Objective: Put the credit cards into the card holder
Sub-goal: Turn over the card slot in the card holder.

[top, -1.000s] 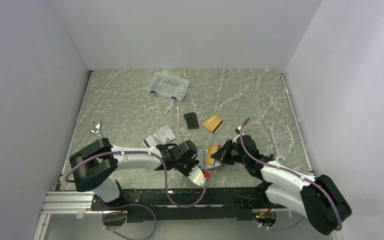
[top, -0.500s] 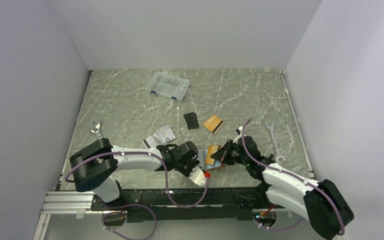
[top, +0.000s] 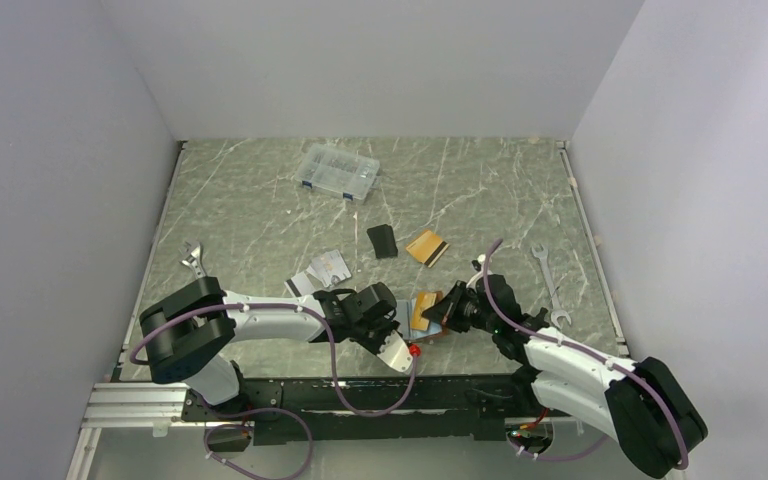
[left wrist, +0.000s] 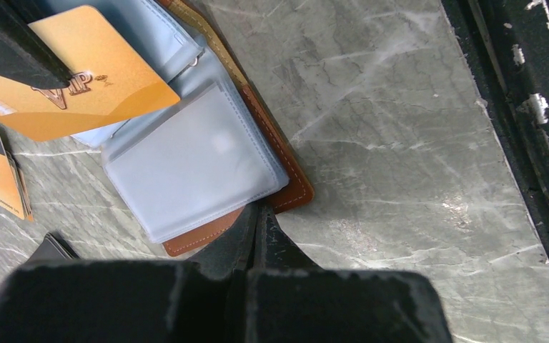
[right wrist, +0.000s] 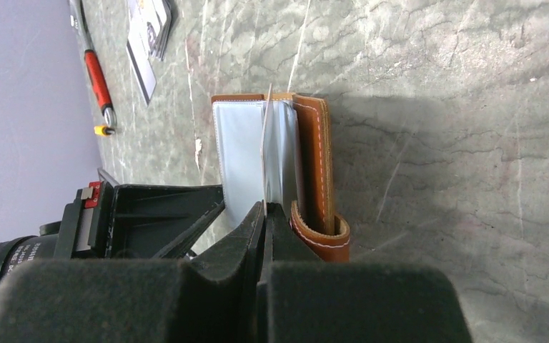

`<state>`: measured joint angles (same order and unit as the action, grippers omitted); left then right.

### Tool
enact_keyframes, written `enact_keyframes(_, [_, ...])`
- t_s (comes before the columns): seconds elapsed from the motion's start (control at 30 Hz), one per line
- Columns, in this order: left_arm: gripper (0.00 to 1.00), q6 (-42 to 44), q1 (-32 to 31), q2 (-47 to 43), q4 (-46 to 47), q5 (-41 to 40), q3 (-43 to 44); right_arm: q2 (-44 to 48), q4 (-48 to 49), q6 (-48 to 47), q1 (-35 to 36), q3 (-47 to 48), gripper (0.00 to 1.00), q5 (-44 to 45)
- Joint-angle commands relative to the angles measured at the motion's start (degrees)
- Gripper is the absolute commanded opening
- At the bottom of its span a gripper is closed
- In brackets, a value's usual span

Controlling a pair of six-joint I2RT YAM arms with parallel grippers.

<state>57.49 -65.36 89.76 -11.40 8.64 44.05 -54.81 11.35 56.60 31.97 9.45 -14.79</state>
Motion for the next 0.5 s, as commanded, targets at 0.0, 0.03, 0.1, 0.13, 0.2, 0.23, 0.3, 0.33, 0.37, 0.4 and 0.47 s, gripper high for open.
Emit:
enact_keyframes(0.0, [0.0,-2.0,-1.1,2.2,-5.3,2.9,-0.8,0.0,3.7,1.2,0.5,-1.2,0.0,-2.2])
enact_keyframes(0.03, [0.0,-1.9,-1.1,2.1,-5.4,2.8,-0.7,0.0,3.5,1.1,0.5,-1.3,0.0,-2.3])
enact_keyframes(0.1, [0.0,-1.9,-1.1,2.1,-5.5,2.7,-0.7,0.4,3.3,1.4,0.5,-2.2,0.0,-2.4])
enact_keyframes(0.13, [0.0,-1.9,-1.1,2.1,-5.3,2.6,-0.8,0.6,3.8,1.9,0.5,-2.9,0.0,-2.3])
enact_keyframes(0.2, [0.0,-2.0,-1.1,2.3,-5.3,2.6,-0.8,0.8,6.0,3.1,0.4,-4.9,0.0,-2.7])
enact_keyframes(0.23, [0.0,-1.9,-1.1,2.3,-5.3,2.6,-0.8,1.0,7.3,3.7,0.5,-5.8,0.0,-3.0])
enact_keyframes(0.3, [0.0,-1.9,-1.1,2.4,-5.3,2.7,-0.9,2.1,9.6,4.5,0.5,-7.1,0.0,-3.3])
enact_keyframes(0.33, [0.0,-1.8,-1.1,2.5,-5.2,2.6,-0.9,2.9,10.3,4.7,0.4,-7.4,0.0,-3.1])
enact_keyframes(0.37, [0.0,-1.9,-1.1,2.5,-5.3,2.5,-0.9,3.5,10.3,4.5,0.4,-7.5,0.0,-2.8])
enact_keyframes(0.4, [0.0,-1.8,-1.1,2.5,-5.3,2.5,-0.9,3.8,10.3,4.3,0.4,-7.4,0.0,-2.8])
enact_keyframes(0.47, [0.0,-1.9,-1.1,2.5,-5.4,2.4,-0.7,3.5,12.1,4.2,0.2,-7.5,0.0,-3.3])
